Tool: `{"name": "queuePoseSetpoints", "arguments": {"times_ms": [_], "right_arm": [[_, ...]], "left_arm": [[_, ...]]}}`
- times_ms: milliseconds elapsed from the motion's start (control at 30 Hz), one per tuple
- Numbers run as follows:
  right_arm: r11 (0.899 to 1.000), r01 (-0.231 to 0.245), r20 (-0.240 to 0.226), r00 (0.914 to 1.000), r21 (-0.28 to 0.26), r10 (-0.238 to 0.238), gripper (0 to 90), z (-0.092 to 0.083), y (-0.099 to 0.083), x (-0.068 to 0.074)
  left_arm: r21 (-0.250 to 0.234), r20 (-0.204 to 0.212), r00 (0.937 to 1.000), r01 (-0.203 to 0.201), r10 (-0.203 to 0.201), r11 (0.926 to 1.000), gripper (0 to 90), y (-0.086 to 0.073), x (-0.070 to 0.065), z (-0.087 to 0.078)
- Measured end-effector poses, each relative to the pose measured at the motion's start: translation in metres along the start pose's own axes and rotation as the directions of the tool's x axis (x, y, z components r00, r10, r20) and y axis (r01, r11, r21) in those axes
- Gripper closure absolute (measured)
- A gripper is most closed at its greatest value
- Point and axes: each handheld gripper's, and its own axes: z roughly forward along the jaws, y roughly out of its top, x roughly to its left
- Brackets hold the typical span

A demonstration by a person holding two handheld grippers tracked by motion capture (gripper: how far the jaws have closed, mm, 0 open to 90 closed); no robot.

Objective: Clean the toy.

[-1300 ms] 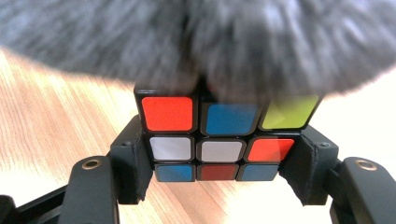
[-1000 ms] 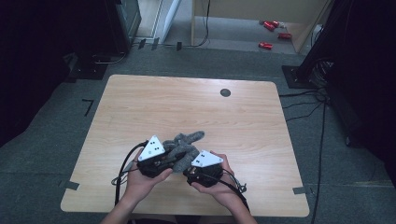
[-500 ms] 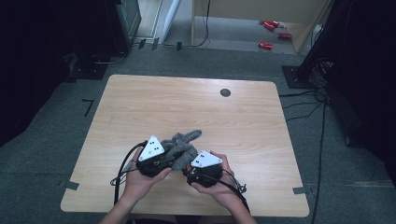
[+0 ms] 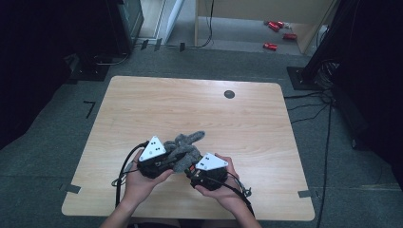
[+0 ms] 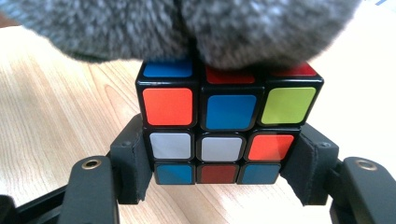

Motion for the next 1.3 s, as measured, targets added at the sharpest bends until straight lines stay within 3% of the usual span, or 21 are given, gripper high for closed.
{"name": "queuePoseSetpoints", "arguments": {"times_ms": [100,200,333,433,533,700,767,967,1033,1100,1233,1300], "right_arm": [[1.000,-0.012,0.006,0.9999,-0.001,0.012,34.7,0.000,0.000,-0.001],[1.000,-0.009,0.006,0.9999,0.004,0.009,34.7,-0.001,0.000,-0.002],[1.000,0.002,-0.012,0.9999,-0.005,-0.002,34.7,-0.001,0.000,0.001],[1.000,-0.003,-0.008,1.0000,-0.003,0.003,34.7,0.000,0.000,0.002],[1.000,-0.005,-0.003,1.0000,0.009,0.005,34.7,0.002,-0.001,0.001],[1.000,0.001,-0.007,1.0000,0.010,-0.001,34.7,0.002,-0.001,0.003],[1.000,0.010,-0.011,0.9999,0.003,-0.010,34.7,0.001,-0.001,0.003],[1.000,-0.005,-0.011,0.9999,-0.005,0.005,34.7,0.001,-0.001,0.001],[1.000,-0.004,-0.006,1.0000,0.003,0.004,34.7,0.002,-0.002,0.001],[1.000,-0.006,-0.002,1.0000,0.006,0.006,34.7,0.002,-0.003,0.001],[1.000,-0.003,-0.003,1.0000,0.001,0.003,34.7,0.000,-0.002,0.002],[1.000,-0.001,-0.001,1.0000,-0.009,0.001,34.7,-0.002,-0.001,0.001]], "left_arm": [[-0.004,-0.015,0.9999,0.003,-0.003,1.0000,79.0,0.001,-0.006,0.003],[0.010,0.003,0.9991,0.042,-0.042,0.9991,76.7,0.001,-0.002,0.003],[0.001,0.070,0.9975,0.002,-0.002,1.0000,75.8,0.001,-0.004,-0.003],[0.004,0.076,0.9969,-0.020,0.020,0.9998,73.7,0.002,-0.015,0.002],[0.015,0.062,0.9975,-0.035,0.034,0.9993,72.9,0.002,-0.017,0.005],[0.038,-0.011,0.9996,0.025,-0.024,0.9990,77.2,-0.001,0.002,-0.001],[0.031,0.002,0.9993,0.038,-0.038,0.9988,77.6,-0.002,0.006,-0.003],[0.009,0.066,0.9978,-0.002,0.002,1.0000,77.5,0.002,-0.014,0.002],[0.015,0.044,0.9984,-0.035,0.034,0.9993,77.3,0.002,-0.019,0.004],[0.019,0.041,0.9989,-0.023,0.022,0.9995,77.1,0.001,-0.014,0.004],[0.024,-0.013,0.9998,0.012,-0.012,0.9996,77.4,-0.002,0.003,-0.002],[0.012,-0.010,0.9995,0.031,-0.031,0.9994,77.5,-0.002,0.007,-0.004]]}}
